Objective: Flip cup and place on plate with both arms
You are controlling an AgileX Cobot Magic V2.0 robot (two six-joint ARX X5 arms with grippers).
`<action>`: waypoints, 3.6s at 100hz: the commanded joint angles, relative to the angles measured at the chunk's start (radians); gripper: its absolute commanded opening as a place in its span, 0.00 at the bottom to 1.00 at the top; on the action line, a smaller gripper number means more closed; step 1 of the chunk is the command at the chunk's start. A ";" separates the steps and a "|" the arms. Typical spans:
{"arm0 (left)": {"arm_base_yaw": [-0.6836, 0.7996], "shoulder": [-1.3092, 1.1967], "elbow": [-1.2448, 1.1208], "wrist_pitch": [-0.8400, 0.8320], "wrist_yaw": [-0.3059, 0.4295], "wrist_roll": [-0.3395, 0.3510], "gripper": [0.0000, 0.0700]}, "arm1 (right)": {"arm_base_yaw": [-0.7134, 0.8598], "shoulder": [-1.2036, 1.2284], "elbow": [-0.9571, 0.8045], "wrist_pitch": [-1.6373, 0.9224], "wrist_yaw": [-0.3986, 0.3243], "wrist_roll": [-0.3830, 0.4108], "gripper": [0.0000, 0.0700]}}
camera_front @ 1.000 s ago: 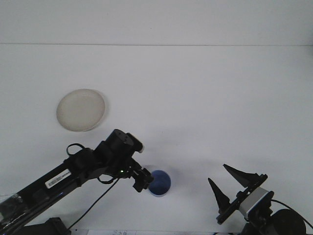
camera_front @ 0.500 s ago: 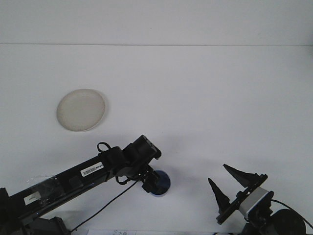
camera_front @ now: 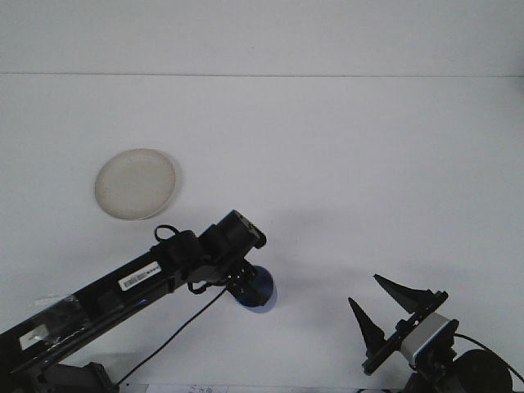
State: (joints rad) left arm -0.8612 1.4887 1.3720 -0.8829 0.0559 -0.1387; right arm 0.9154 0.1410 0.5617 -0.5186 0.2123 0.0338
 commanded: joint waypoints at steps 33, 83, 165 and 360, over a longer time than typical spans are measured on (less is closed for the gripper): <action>0.487 -0.078 0.238 -0.078 -0.178 0.154 0.01 | 0.010 0.004 0.002 0.008 -0.002 -0.004 0.61; 0.896 0.267 0.238 0.098 -0.124 0.146 0.01 | 0.010 0.004 0.002 0.006 -0.001 -0.004 0.61; 0.900 0.303 0.417 0.041 -0.119 0.062 0.68 | 0.010 0.004 0.002 0.001 -0.002 -0.004 0.61; 0.564 -1.126 -0.661 0.259 -0.048 -0.188 0.02 | 0.010 0.004 0.002 0.002 -0.002 -0.008 0.01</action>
State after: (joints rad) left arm -0.2958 0.3641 0.6998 -0.6353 0.0051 -0.3248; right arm 0.9154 0.1417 0.5617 -0.5327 0.2123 0.0299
